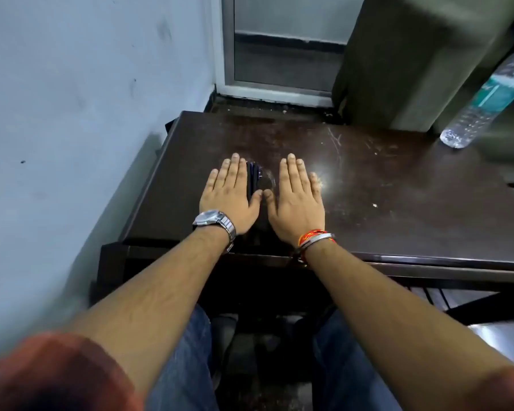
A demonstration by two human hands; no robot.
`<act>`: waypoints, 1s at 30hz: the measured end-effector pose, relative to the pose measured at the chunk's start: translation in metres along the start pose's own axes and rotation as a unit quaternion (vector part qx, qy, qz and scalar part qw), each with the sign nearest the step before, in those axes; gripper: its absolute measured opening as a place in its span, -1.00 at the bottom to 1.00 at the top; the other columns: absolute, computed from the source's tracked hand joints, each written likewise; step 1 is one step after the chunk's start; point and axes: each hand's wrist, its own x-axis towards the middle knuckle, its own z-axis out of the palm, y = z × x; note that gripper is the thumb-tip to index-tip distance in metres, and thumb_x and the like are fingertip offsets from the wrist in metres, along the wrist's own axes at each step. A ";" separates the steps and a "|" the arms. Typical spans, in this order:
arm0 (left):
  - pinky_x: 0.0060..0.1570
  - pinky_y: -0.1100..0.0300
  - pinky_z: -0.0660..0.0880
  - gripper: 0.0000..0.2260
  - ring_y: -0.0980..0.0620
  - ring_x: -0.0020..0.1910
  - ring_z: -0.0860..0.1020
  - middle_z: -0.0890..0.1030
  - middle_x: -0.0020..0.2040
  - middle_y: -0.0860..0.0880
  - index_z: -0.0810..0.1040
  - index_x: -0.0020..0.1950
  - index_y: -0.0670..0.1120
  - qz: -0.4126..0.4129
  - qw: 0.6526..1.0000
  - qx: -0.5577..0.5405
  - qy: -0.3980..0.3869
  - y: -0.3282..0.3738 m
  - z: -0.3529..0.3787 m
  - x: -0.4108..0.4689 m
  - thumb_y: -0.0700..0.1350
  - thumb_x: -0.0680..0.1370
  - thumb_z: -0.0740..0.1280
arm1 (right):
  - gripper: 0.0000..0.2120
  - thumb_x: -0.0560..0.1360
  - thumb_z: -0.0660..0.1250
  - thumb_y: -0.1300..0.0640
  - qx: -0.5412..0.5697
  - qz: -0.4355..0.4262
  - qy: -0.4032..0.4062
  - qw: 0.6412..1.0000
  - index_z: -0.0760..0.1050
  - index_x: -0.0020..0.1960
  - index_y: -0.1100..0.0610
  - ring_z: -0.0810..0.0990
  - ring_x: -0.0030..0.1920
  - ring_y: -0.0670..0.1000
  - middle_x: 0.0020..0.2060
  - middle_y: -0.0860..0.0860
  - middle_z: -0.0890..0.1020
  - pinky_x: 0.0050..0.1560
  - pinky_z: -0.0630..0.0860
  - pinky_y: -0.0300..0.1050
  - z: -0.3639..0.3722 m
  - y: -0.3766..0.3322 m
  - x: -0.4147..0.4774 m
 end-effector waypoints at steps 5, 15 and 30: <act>0.51 0.08 -0.21 -0.34 0.03 0.60 -0.07 -0.06 0.64 -0.05 -0.10 0.61 -0.12 0.028 0.999 0.021 -0.015 -0.001 0.016 -0.001 0.17 0.61 0.01 | -0.39 0.65 0.04 -0.07 -0.017 0.016 0.002 1.000 0.03 0.60 0.18 -0.01 0.61 0.04 0.61 0.09 0.07 0.51 -0.32 -0.04 0.018 -0.001 -0.008; 0.22 -0.06 0.37 -0.53 -0.18 0.26 0.50 0.55 0.31 -0.10 0.47 0.36 -0.07 -0.092 0.989 -0.096 0.068 0.003 0.018 0.038 0.13 0.53 0.24 | -0.48 0.62 0.13 -0.04 0.024 0.055 0.043 0.997 0.31 0.52 0.17 0.13 0.59 0.03 0.52 0.06 0.35 0.55 -0.19 -0.01 0.032 -0.004 0.027; -0.25 0.09 0.55 -0.77 -0.19 -0.20 0.63 0.65 -0.31 -0.11 0.66 -0.27 -0.11 -0.183 0.963 -0.195 0.014 0.001 0.026 0.058 0.02 0.46 0.37 | -0.77 0.53 0.22 0.27 0.122 0.067 0.000 0.990 0.65 0.05 0.19 0.43 0.44 0.07 0.09 0.05 0.71 0.50 0.12 -0.02 0.037 -0.014 0.046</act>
